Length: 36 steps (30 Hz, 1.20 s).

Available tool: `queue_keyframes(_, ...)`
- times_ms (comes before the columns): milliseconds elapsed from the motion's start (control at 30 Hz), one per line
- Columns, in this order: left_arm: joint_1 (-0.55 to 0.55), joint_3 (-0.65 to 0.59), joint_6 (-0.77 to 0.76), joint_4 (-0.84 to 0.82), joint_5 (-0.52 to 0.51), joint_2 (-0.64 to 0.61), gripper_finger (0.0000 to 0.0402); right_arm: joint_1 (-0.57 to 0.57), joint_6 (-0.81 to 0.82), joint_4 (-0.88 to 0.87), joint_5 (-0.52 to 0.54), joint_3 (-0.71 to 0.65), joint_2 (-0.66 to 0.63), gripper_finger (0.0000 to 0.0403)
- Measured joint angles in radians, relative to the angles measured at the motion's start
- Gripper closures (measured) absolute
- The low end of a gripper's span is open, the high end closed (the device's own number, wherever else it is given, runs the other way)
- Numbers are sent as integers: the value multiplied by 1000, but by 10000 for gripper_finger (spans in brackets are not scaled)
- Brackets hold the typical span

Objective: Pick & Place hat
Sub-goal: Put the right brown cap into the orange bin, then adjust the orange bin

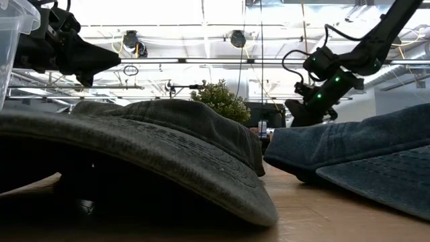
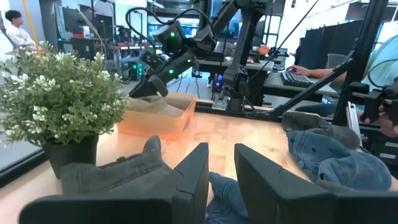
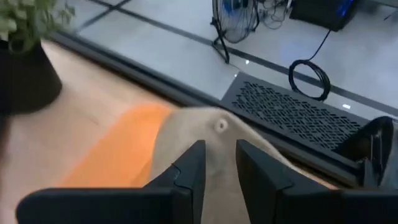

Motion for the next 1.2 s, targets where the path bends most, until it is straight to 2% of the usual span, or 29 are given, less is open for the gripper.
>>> queue_keyframes(267,0,0,-23,-24,0,0,314,0,17,-33,-14,1,15,326)
queue_keyframes(400,0,0,-46,-40,9,0,314,-10,32,-96,-123,1,28,326)
queue_keyframes(500,-1,0,-48,-42,9,0,314,-13,38,-127,-164,1,30,326)
queue_keyframes(733,-1,0,-45,-42,9,0,314,-13,25,-183,-165,1,30,326)
queue_keyframes(867,-1,0,-46,-42,9,0,314,-12,-24,-181,-100,0,24,326)
queue_keyframes(1000,-1,0,-46,-41,9,0,314,-13,-40,-176,-66,0,-35,326)
queue_keyframes(1200,-1,0,-47,-53,9,0,314,-2,-2,-219,-62,0,-217,326)
